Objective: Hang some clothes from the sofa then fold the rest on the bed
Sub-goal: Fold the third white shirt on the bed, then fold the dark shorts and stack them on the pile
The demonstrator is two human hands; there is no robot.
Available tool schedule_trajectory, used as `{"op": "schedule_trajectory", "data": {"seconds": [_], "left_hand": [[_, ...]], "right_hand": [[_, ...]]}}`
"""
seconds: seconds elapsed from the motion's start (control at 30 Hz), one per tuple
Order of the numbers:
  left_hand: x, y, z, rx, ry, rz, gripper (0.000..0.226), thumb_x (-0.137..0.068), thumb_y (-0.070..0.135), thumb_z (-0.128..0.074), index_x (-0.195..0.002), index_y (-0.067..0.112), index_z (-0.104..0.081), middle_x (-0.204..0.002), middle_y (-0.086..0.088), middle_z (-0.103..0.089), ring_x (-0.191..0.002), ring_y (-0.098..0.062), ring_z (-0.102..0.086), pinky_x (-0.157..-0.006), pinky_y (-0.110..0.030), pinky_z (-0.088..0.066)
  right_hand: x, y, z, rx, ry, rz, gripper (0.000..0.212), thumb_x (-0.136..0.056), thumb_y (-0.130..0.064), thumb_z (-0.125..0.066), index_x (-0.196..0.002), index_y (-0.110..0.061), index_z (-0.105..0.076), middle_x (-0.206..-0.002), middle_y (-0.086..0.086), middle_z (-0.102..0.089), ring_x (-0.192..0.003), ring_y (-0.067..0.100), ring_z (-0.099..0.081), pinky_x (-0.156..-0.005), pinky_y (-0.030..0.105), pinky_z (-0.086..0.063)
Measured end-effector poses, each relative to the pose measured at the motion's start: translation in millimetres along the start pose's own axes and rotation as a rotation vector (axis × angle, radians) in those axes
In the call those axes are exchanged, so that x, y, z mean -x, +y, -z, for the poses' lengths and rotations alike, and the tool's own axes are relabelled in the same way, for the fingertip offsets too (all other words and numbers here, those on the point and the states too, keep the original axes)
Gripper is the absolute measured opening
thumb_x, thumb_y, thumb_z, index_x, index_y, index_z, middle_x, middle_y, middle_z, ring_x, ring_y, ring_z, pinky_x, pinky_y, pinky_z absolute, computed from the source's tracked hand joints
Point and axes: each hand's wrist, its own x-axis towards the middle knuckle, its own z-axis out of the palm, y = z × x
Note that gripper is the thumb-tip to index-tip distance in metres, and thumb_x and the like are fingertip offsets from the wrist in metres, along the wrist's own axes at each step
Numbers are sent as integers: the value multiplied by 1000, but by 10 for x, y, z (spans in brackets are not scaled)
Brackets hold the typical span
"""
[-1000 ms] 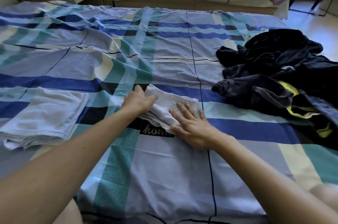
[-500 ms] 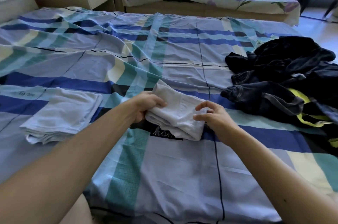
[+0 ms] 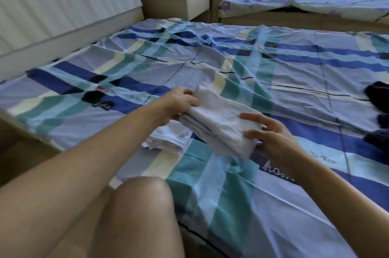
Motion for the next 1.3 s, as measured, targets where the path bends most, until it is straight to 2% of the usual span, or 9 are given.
{"op": "schedule_trajectory", "data": {"seconds": [0.13,0.23,0.43,0.5,0.57,0.67,0.83,1.1,1.3], "left_hand": [[-200,-382,692,87,197,54,11,-93,14,-64,-103,17,-66,-101,-12,-65,-84,-26,-60,-69,-36,-49],[-336,-613,967,73,289,86,13,-95,15,-61,-108,17,-64,-99,-10,-63,-78,-25,-57,-63,-31,-46],[-416,-1167,984,-154,318,177,20,-93,9,-61,-110,18,-63,-110,-12,-64,-87,-27,-59,-69,-33,-49],[-408,-1260,954,-510,424,37,38,-87,5,-59,-124,16,-60,-124,-13,-61,-110,-34,-58,-88,-41,-51],[-351,-1160,889,-653,520,-345,41,-81,2,-54,-119,14,-63,-122,-12,-60,-113,-35,-56,-93,-46,-48],[-279,-959,720,-698,343,-568,42,-87,26,-50,-125,16,-66,-134,-8,-60,-127,-29,-53,-107,-42,-41],[-318,-1029,580,-995,-191,-193,69,-104,52,-38,-161,31,-7,-169,-4,1,-156,-19,5,-124,-35,-1],[-88,-138,-10,-534,1,-387,58,-101,43,-54,-150,17,-42,-154,-4,-44,-143,-20,-39,-115,-33,-29],[175,614,-1262,-221,-200,-557,53,-93,41,-66,-139,18,-53,-130,-2,-60,-122,-16,-58,-107,-37,-45]], "right_hand": [[-412,-63,-787,36,-64,27,44,-82,8,-70,-119,-15,-71,-119,16,-65,-93,26,-69,-78,42,-63],[-697,-48,-1186,63,-75,13,46,-79,10,-72,-118,-13,-70,-123,17,-62,-95,29,-67,-84,51,-59],[-975,439,-1370,369,10,-44,52,-80,-1,-76,-124,-25,-66,-121,8,-57,-103,27,-63,-89,40,-58],[-989,552,-1355,498,36,17,50,-80,-11,-77,-125,-31,-65,-125,6,-57,-106,28,-63,-90,39,-57],[-988,576,-1318,678,45,114,51,-82,-22,-78,-129,-32,-63,-127,5,-51,-110,29,-61,-100,42,-52],[-921,569,-1224,881,33,169,60,-87,-40,-73,-143,-31,-52,-126,3,-38,-109,23,-55,-108,35,-42],[-776,511,-1024,1030,-49,159,73,-93,-52,-63,-156,-31,-32,-125,3,-32,-124,26,-49,-108,34,-38],[-221,-56,-90,995,12,204,68,-90,-31,-74,-150,-26,-43,-130,7,-49,-96,14,-62,-98,33,-49],[354,-531,1045,966,221,264,51,-89,-19,-75,-136,-20,-56,-121,6,-56,-89,18,-64,-78,23,-47]]}}
